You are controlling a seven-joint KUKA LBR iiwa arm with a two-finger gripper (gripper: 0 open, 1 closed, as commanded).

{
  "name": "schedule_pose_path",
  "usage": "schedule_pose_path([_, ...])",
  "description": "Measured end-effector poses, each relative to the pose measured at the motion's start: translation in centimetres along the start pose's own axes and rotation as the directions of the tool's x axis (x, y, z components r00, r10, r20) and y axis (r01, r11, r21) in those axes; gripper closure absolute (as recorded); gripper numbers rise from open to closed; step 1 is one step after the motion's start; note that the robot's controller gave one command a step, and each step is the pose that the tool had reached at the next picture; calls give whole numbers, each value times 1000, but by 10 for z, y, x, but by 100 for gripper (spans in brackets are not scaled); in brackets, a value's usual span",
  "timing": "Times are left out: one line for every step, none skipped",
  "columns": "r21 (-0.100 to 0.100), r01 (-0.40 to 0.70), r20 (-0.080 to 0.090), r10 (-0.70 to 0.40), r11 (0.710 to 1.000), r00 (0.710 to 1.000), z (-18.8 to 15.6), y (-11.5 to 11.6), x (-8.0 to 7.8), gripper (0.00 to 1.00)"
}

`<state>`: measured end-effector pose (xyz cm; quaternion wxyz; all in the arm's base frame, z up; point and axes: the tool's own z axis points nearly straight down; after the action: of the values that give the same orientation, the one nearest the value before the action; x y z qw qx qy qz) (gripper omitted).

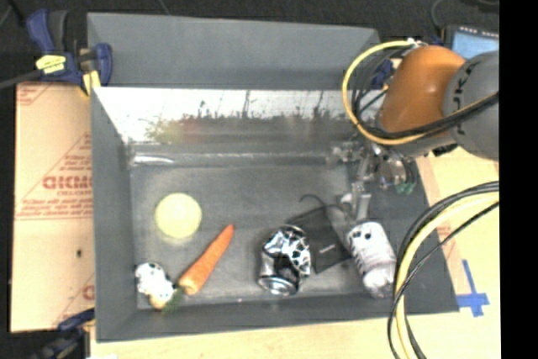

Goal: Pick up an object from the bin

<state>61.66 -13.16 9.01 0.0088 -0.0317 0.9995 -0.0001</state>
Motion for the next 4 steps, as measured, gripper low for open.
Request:
schedule_pose_path([-2, -112, 4, 112, 994, 994, 6, 1, 9, 0])
schedule_pose_path([-1, -18, 7, 18, 1000, 1000, 14, 19, 27, 0])
schedule_pose_path([0, -51, 5, 51, 999, 999, 17, 35, 33, 0])
schedule_pose_path([-1, -113, 9, 113, 994, 994, 18, 58, 29, 0])
